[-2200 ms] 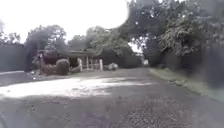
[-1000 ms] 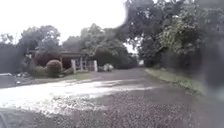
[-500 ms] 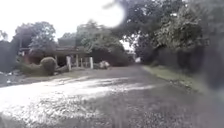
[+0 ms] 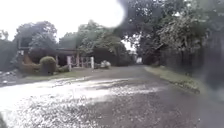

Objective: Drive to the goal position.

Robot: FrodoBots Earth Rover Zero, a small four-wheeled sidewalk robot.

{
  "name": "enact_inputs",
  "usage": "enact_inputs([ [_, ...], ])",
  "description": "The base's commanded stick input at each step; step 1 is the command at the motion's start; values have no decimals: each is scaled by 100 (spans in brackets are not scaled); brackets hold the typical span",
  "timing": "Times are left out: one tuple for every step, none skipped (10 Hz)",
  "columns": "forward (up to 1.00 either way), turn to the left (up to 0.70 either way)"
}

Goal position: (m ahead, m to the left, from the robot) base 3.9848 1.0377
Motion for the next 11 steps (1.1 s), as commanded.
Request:
enact_inputs([
  [50,0],
  [50,0],
  [50,0],
  [50,0],
  [50,0],
  [50,0],
  [50,0],
  [50,0],
  [50,0],
  [50,0],
  [50,0],
])
